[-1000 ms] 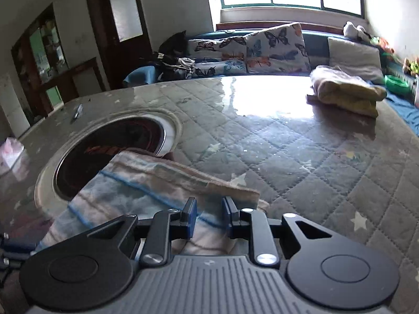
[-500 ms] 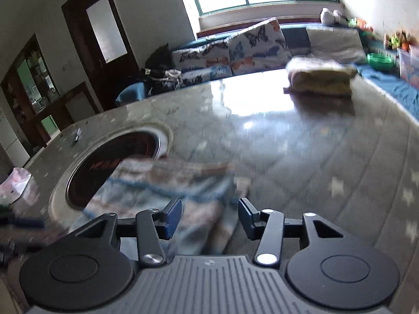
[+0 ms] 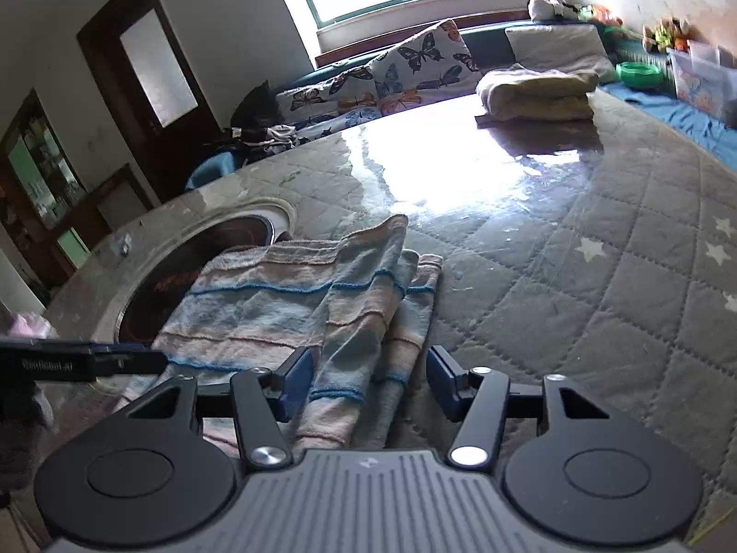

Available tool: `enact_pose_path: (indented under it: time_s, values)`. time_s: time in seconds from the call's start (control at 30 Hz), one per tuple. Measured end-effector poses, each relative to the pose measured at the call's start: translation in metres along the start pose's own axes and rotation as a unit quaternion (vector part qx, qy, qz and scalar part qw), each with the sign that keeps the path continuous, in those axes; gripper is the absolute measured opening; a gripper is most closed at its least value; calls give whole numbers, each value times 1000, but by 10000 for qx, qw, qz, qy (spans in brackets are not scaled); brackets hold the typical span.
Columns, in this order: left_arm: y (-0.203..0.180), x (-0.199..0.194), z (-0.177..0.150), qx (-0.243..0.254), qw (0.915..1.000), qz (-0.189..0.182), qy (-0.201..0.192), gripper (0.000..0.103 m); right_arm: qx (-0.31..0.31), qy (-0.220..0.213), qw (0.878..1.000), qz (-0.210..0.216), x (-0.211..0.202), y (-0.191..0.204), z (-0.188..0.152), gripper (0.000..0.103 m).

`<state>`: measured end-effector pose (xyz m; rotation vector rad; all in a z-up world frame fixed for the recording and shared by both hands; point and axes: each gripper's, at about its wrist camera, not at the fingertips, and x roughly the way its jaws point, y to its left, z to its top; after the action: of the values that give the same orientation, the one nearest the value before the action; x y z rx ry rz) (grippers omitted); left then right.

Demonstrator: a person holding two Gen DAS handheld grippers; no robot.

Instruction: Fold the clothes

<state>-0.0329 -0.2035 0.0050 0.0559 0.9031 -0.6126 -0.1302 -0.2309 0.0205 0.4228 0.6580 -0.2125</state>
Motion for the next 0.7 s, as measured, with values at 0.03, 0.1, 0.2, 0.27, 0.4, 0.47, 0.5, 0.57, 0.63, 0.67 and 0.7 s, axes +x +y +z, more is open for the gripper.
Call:
enact_pose_path:
  time_s: [0.03, 0.1, 0.2, 0.27, 0.4, 0.47, 0.5, 0.57, 0.63, 0.67, 0.7]
  values:
    - [0, 1, 1, -13, 10000, 1, 1, 59, 18, 3, 10000, 10, 1, 2, 0, 50]
    - [0, 3, 2, -23, 10000, -3, 3, 59, 98, 40, 9999, 114, 3, 3, -1, 35]
    - [-1, 5, 3, -25, 10000, -4, 5, 58, 201, 87, 9996, 202, 4, 4, -1, 27]
    - [-1, 6, 4, -33, 10000, -68, 11, 53, 245, 78, 9995, 198, 4, 3, 0, 29]
    - [-2, 8, 5, -46, 9998, -204, 50, 44, 367, 35, 9991, 205, 4, 2, 0, 34]
    - [-2, 10, 6, -60, 9996, -260, 59, 44, 363, 26, 9991, 224, 5, 3, 0, 34]
    - [-2, 10, 6, -53, 9996, -284, 58, 41, 356, 21, 9991, 237, 6, 4, -1, 30]
    - [-2, 10, 7, -39, 9994, -332, 55, 34, 377, -1, 9990, 252, 6, 3, -2, 26]
    - [-2, 9, 7, -23, 9993, -379, 51, 30, 469, -36, 9984, 300, 6, 0, -2, 22]
    - [-3, 8, 7, -5, 9993, -383, 34, 25, 528, -62, 9981, 326, 5, -1, -3, 19]
    - [-3, 7, 7, 6, 9992, -391, 16, 20, 572, -94, 9977, 352, 3, -2, -3, 18]
